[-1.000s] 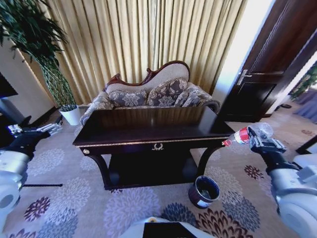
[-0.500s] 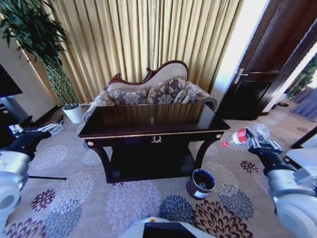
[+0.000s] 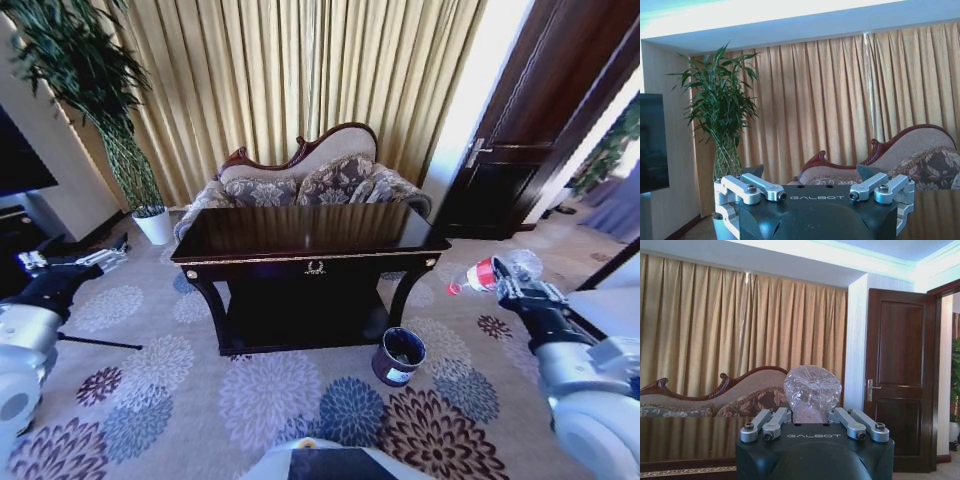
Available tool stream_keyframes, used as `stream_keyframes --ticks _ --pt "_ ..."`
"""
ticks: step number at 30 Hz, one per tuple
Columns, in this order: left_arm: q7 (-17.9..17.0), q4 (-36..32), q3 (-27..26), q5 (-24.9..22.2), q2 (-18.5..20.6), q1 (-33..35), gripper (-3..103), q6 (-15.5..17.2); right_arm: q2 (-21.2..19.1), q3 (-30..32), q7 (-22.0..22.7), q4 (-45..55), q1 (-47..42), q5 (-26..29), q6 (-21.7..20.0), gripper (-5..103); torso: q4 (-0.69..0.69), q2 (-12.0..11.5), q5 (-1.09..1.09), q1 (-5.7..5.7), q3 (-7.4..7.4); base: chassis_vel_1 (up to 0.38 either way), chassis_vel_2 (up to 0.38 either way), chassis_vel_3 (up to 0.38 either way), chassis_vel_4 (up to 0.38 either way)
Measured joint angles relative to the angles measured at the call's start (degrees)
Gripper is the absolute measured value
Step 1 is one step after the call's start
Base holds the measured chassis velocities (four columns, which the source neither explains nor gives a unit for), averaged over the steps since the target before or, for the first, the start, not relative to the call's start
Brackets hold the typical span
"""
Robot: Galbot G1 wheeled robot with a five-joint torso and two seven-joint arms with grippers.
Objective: Move to the front of the table and place the trash on the table into the trash bin.
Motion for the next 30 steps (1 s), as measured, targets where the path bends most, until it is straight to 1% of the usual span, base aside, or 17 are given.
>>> stream_keyframes --ticks 3,11,13,15,17,18,21,22,25,26,27,28,30 --pt "0.0 -0.3 0.2 0.1 -0.1 0.0 100 -0.1 0.0 -0.7 -0.2 0.0 0.2 -0.1 0.0 27 0.02 0.0 0.01 0.04 0.03 0.0 0.0 0.0 0.0" --pt "0.1 -1.1 0.1 0.2 -0.1 0.1 100 -0.1 -0.3 -1.1 -0.1 0.0 1.0 0.1 0.0 27 0.0 0.0 0.0 0.02 0.01 0.0 0.0 0.0 0.0" --pt "0.1 -1.3 0.1 0.3 -0.2 0.2 100 -0.1 -0.5 -1.3 -0.1 0.0 1.1 0.0 -0.2 27 0.0 0.0 0.0 0.02 0.01 0.0 0.0 0.0 0.0" --pt "0.1 -1.7 0.2 0.6 -0.4 0.4 100 -0.1 -1.0 -2.3 -0.2 0.0 2.1 -0.4 -1.2 27 -0.01 0.0 0.01 0.02 0.01 0.0 0.0 0.0 0.0" --pt "0.1 -2.5 0.6 1.1 -1.0 0.5 100 -0.1 -2.4 -4.9 0.2 -1.3 4.5 -1.0 -1.9 27 0.02 0.0 0.0 0.02 0.01 0.0 0.0 0.0 0.0" --pt "0.1 -2.5 0.6 1.1 -1.0 0.5 100 -0.1 -2.4 -4.9 0.2 -1.3 4.5 -1.0 -1.9 27 0.02 0.0 0.0 0.02 0.01 0.0 0.0 0.0 0.0" --pt "0.1 -2.7 0.7 1.2 -1.8 1.6 100 -0.8 -4.1 -9.0 1.1 -5.4 8.0 -0.2 -3.0 27 0.02 0.0 0.01 0.02 0.01 0.0 0.0 0.0 0.0" --pt "0.1 -2.7 0.7 1.2 -1.8 1.6 100 -0.8 -4.1 -9.0 1.1 -5.4 8.0 -0.2 -3.0 27 0.02 0.0 0.01 0.02 0.01 0.0 0.0 0.0 0.0" --pt "2.5 -2.8 0.8 1.3 -2.3 3.7 100 -4.8 -7.1 -15.9 2.4 -14.5 14.4 2.1 -4.0 27 0.01 0.0 0.02 0.02 0.01 0.0 0.0 0.0 0.0" --pt "3.0 -2.8 0.9 1.3 -2.4 4.1 100 -5.5 -7.8 -17.4 2.7 -16.6 15.8 2.2 -4.1 27 0.02 0.0 0.03 0.01 0.01 0.0 0.0 0.0 0.0" --pt "3.4 -2.8 1.0 1.3 -2.5 4.5 100 -6.4 -9.0 -20.3 3.2 -19.9 18.4 2.4 -4.1 27 0.01 0.0 0.02 0.02 0.02 0.0 0.0 0.0 0.0" --pt "3.4 -2.8 1.0 1.3 -2.5 4.5 100 -6.4 -9.0 -20.3 3.2 -19.9 18.4 2.4 -4.1 27 0.01 0.0 0.02 0.02 0.02 0.0 0.0 0.0 0.0" --pt "3.7 -2.8 1.4 1.3 -2.6 5.0 100 -7.5 -10.7 -25.0 3.4 -25.1 23.5 2.3 -4.1 27 0.0 0.0 0.04 0.02 0.02 0.0 0.0 0.0 0.0"
